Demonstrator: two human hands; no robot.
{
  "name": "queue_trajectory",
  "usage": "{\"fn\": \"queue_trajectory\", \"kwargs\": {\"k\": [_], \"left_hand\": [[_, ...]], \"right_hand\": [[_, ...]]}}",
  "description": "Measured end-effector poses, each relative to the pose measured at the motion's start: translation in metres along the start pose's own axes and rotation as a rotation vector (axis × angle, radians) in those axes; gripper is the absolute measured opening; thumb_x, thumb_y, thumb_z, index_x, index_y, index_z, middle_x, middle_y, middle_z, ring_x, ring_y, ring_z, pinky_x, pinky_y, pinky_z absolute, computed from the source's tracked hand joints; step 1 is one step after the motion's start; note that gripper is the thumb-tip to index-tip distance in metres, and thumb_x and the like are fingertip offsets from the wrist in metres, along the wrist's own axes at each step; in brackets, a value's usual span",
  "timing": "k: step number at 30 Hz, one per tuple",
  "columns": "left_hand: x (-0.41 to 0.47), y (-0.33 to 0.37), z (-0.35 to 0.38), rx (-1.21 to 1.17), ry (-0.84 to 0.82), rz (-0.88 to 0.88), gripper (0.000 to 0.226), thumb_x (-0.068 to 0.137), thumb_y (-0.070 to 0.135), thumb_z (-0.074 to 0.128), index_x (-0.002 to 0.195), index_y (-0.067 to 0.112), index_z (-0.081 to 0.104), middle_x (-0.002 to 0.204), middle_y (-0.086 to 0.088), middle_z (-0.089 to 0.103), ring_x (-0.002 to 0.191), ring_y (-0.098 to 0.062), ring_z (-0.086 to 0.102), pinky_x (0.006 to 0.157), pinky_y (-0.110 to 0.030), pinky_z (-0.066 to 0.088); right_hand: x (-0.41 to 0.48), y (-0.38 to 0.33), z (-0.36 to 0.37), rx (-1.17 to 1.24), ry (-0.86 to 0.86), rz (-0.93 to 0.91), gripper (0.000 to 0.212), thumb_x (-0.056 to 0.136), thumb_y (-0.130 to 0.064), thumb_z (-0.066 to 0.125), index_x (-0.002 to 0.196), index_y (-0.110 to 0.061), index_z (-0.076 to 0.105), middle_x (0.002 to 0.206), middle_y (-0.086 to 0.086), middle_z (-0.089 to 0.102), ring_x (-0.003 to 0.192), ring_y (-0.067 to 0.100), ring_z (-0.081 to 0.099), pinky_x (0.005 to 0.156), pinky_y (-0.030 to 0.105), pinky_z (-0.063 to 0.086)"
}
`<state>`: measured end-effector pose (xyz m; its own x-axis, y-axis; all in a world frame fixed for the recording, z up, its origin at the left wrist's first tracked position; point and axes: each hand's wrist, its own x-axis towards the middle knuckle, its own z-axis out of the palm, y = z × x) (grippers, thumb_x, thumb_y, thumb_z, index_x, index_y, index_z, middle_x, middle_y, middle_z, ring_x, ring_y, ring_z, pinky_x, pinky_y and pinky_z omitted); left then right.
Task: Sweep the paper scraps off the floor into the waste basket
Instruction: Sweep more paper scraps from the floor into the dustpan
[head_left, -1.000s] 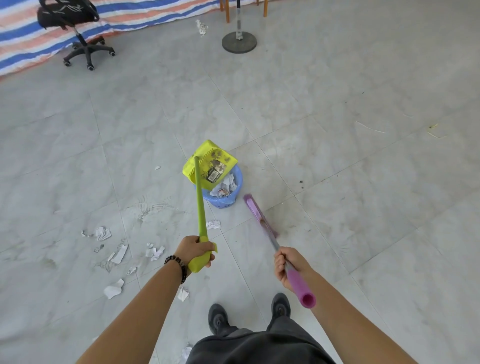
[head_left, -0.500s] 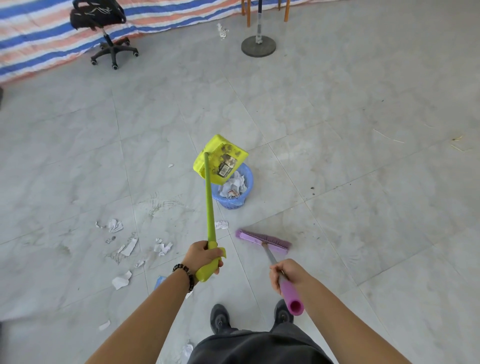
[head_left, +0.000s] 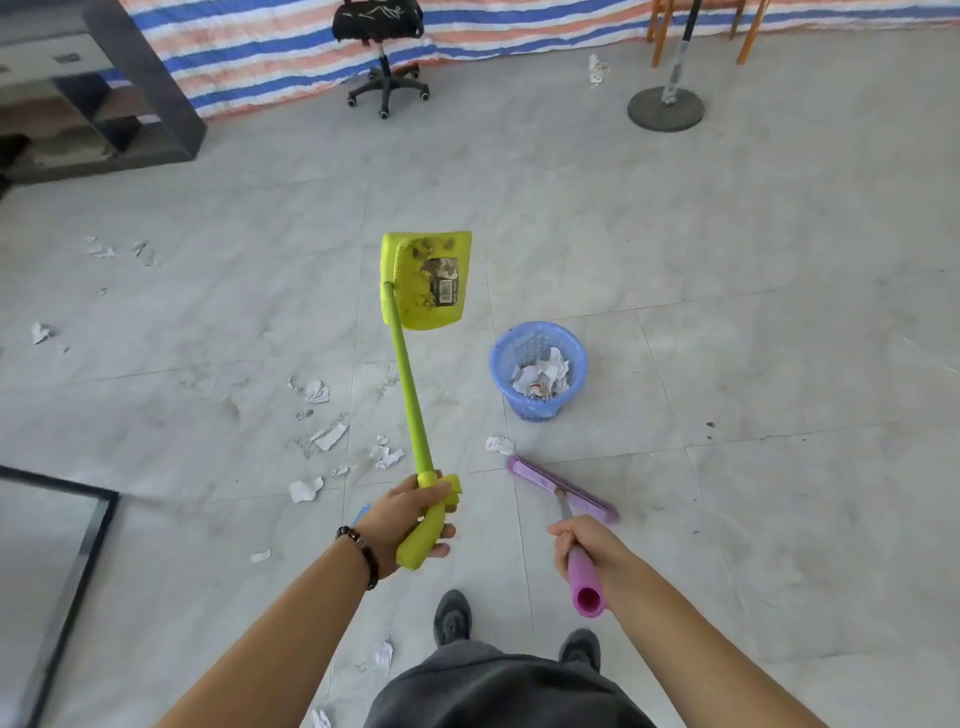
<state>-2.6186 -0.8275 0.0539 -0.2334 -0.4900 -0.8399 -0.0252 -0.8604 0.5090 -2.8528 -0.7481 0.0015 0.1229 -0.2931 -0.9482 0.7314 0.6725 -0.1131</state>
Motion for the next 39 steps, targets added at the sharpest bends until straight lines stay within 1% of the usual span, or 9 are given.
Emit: {"fn": "queue_trajectory", "kwargs": {"k": [4, 7, 10, 13, 18, 24, 33, 37, 39], "left_hand": [[0.001, -0.02, -0.014, 0.182, 0.228, -0.125, 0.022, 0.099, 0.025, 0.05, 0.09, 0.005, 0.054, 0.07, -0.008, 0.044, 0.049, -0.02, 0.045, 0.046, -0.024, 0.036], [0.002, -0.038, -0.029, 0.191, 0.308, -0.081, 0.033, 0.093, 0.037, 0.062, 0.09, 0.005, 0.053, 0.065, -0.005, 0.04, 0.043, -0.015, 0.036, 0.038, -0.02, 0.031], [0.002, -0.051, -0.062, 0.065, 0.326, -0.074, 0.03, 0.085, 0.023, 0.076, 0.087, 0.004, 0.052, 0.06, -0.004, 0.038, 0.037, -0.011, 0.031, 0.035, -0.017, 0.027], [0.005, -0.066, -0.096, 0.019, 0.355, -0.165, 0.016, 0.09, 0.004, 0.065, 0.089, 0.0, 0.049, 0.059, -0.007, 0.041, 0.032, -0.01, 0.034, 0.032, -0.016, 0.029], [0.014, -0.092, -0.15, 0.026, 0.379, -0.277, 0.012, 0.088, 0.0, 0.059, 0.092, -0.003, 0.049, 0.059, -0.01, 0.047, 0.036, -0.015, 0.037, 0.035, -0.018, 0.031], [0.013, -0.086, -0.196, -0.068, 0.367, -0.291, 0.009, 0.088, 0.002, 0.06, 0.087, -0.003, 0.052, 0.058, -0.009, 0.048, 0.039, -0.015, 0.037, 0.035, -0.018, 0.032], [0.031, -0.037, -0.232, -0.263, 0.366, -0.215, 0.005, 0.088, -0.002, 0.053, 0.09, 0.0, 0.048, 0.058, -0.009, 0.045, 0.032, -0.014, 0.036, 0.033, -0.016, 0.03], [0.039, -0.023, -0.243, -0.419, 0.409, -0.175, 0.013, 0.09, -0.001, 0.05, 0.078, 0.004, 0.049, 0.058, -0.007, 0.044, 0.029, -0.011, 0.034, 0.031, -0.014, 0.028], [0.04, -0.019, -0.244, -0.429, 0.427, -0.173, 0.013, 0.09, -0.001, 0.052, 0.078, 0.004, 0.05, 0.058, -0.007, 0.044, 0.031, -0.012, 0.034, 0.031, -0.015, 0.028]], "right_hand": [[-0.001, 0.007, 0.008, -0.137, 0.05, 0.009, 0.018, 0.089, 0.005, 0.045, 0.104, -0.001, 0.052, 0.051, 0.001, 0.042, 0.033, 0.006, 0.041, 0.034, 0.015, 0.039], [-0.006, 0.011, 0.014, -0.201, 0.053, -0.008, 0.013, 0.086, 0.006, 0.043, 0.08, -0.002, 0.052, 0.047, 0.001, 0.038, 0.03, 0.007, 0.037, 0.032, 0.017, 0.036], [-0.008, 0.004, 0.023, -0.116, -0.011, 0.02, 0.025, 0.09, 0.003, 0.041, 0.069, -0.009, 0.046, 0.042, -0.001, 0.038, 0.027, 0.006, 0.038, 0.028, 0.017, 0.038], [-0.001, -0.005, 0.042, -0.016, -0.049, 0.048, 0.033, 0.095, -0.002, 0.041, 0.064, -0.014, 0.039, 0.038, -0.004, 0.038, 0.026, 0.004, 0.039, 0.026, 0.016, 0.039], [0.051, 0.009, 0.092, -0.198, 0.108, 0.041, 0.035, 0.099, -0.014, 0.043, 0.065, -0.014, 0.036, 0.036, -0.003, 0.035, 0.022, 0.006, 0.034, 0.026, 0.012, 0.032], [0.079, 0.066, 0.154, -0.604, 0.277, 0.131, 0.033, 0.095, -0.009, 0.039, 0.062, -0.012, 0.041, 0.044, -0.002, 0.034, 0.025, 0.008, 0.03, 0.029, 0.014, 0.027], [0.053, -0.004, 0.245, -0.405, 0.061, 0.189, 0.037, 0.097, -0.006, 0.044, 0.061, -0.012, 0.042, 0.041, -0.005, 0.039, 0.026, 0.002, 0.04, 0.027, 0.012, 0.035], [0.069, -0.021, 0.283, -0.519, 0.026, 0.055, 0.032, 0.098, -0.008, 0.047, 0.066, -0.012, 0.043, 0.044, -0.004, 0.041, 0.027, 0.001, 0.038, 0.027, 0.011, 0.032], [0.097, -0.023, 0.291, -0.741, 0.094, -0.05, 0.023, 0.096, -0.011, 0.052, 0.074, -0.009, 0.048, 0.049, 0.0, 0.046, 0.03, 0.004, 0.039, 0.03, 0.013, 0.033]]}}
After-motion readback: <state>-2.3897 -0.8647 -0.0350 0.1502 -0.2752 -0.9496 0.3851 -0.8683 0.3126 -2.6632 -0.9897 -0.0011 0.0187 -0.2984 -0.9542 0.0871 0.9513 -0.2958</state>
